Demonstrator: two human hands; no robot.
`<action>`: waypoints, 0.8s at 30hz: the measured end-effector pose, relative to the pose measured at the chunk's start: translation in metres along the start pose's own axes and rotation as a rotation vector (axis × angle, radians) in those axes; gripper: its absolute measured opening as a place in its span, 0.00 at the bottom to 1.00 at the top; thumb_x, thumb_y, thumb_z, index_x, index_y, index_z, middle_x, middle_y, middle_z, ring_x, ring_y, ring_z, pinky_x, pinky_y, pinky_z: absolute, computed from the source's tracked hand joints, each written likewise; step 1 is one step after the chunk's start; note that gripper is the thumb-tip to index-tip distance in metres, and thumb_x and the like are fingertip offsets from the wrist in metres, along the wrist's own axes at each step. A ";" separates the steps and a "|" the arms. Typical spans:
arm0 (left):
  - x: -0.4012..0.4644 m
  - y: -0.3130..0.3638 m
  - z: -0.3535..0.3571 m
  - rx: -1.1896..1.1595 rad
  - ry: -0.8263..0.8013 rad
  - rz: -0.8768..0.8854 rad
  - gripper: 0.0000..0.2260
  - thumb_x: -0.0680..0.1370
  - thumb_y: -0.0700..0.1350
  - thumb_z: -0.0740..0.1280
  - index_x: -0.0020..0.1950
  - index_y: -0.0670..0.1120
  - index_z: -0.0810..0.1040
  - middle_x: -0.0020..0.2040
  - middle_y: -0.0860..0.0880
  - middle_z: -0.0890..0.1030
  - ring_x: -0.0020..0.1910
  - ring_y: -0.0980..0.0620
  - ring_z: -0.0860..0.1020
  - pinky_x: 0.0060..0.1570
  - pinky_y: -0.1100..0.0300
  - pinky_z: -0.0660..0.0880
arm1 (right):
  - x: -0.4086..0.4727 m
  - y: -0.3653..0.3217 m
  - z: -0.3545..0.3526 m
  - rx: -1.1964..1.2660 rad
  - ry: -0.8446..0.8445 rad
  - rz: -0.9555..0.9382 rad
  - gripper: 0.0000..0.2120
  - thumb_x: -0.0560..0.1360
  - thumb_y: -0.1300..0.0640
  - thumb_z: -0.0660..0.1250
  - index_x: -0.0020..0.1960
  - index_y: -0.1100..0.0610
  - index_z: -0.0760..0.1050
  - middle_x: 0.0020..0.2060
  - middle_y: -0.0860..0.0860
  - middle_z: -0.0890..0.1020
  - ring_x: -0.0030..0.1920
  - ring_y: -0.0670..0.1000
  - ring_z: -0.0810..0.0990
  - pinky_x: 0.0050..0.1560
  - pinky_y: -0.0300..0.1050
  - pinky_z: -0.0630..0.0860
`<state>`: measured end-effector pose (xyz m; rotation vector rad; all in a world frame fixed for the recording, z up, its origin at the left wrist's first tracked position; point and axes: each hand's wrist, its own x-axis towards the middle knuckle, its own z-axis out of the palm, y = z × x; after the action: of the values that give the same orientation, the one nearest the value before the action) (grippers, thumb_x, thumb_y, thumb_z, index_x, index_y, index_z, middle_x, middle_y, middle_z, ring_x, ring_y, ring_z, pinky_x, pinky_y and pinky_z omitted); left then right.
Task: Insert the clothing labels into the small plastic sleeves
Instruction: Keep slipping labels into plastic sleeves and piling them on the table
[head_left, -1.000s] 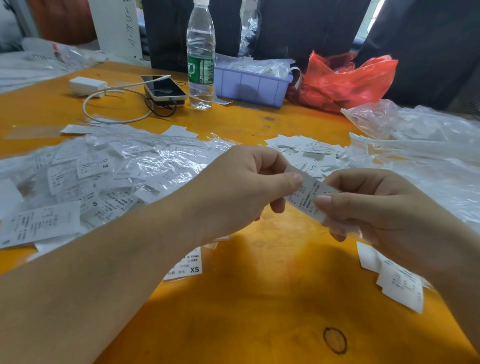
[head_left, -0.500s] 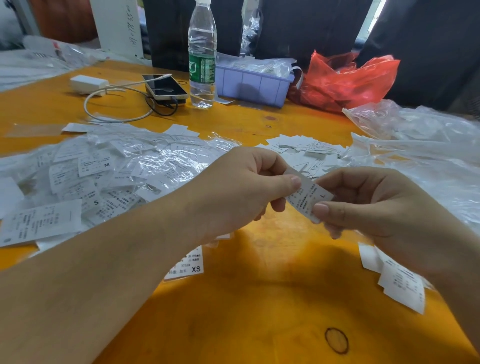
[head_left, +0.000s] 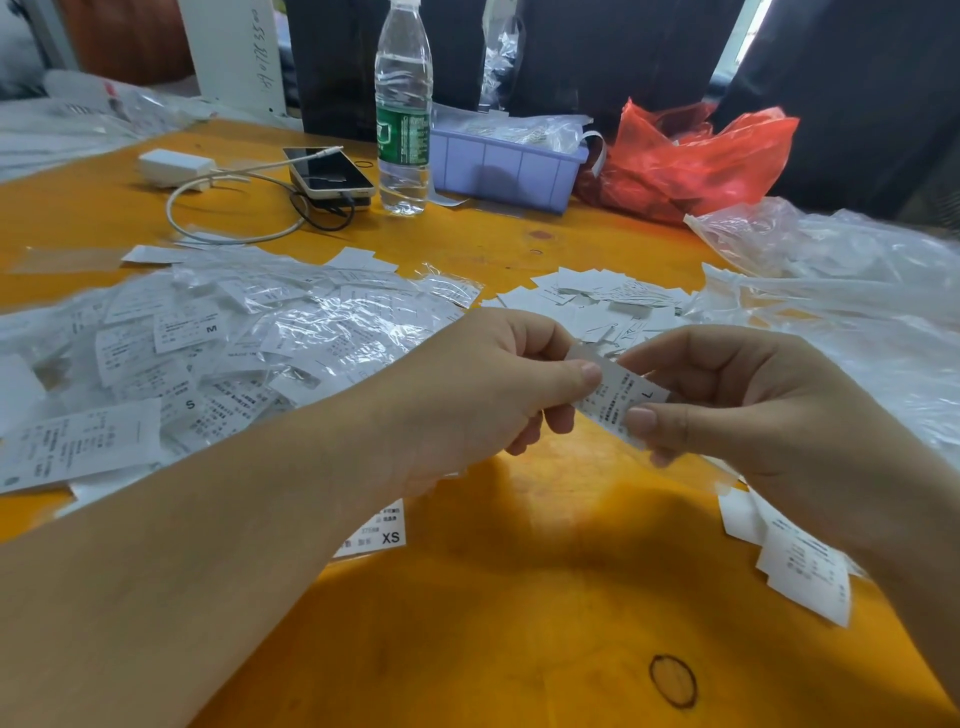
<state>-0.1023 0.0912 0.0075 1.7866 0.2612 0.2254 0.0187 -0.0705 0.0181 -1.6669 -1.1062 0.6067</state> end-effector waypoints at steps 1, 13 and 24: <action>0.000 -0.001 0.000 0.001 -0.011 -0.004 0.07 0.79 0.43 0.67 0.42 0.45 0.80 0.28 0.53 0.77 0.26 0.56 0.71 0.27 0.65 0.70 | 0.000 0.000 0.000 -0.005 -0.004 -0.002 0.15 0.61 0.55 0.74 0.48 0.55 0.83 0.40 0.56 0.85 0.35 0.50 0.82 0.35 0.38 0.79; 0.000 -0.001 0.005 0.062 -0.060 -0.020 0.18 0.67 0.56 0.72 0.50 0.46 0.82 0.34 0.56 0.79 0.32 0.57 0.76 0.32 0.62 0.72 | 0.002 0.003 -0.004 0.156 -0.013 0.025 0.12 0.63 0.53 0.73 0.43 0.58 0.83 0.42 0.58 0.85 0.38 0.54 0.81 0.38 0.42 0.80; -0.004 -0.001 0.011 0.154 -0.061 0.033 0.07 0.76 0.49 0.71 0.47 0.46 0.83 0.36 0.54 0.81 0.32 0.61 0.77 0.30 0.72 0.71 | 0.002 0.007 0.002 0.301 0.070 0.090 0.18 0.63 0.53 0.72 0.47 0.63 0.80 0.49 0.59 0.85 0.52 0.63 0.82 0.53 0.55 0.79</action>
<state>-0.1028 0.0798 0.0035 1.9476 0.2105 0.1776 0.0208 -0.0681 0.0111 -1.4698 -0.8465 0.7289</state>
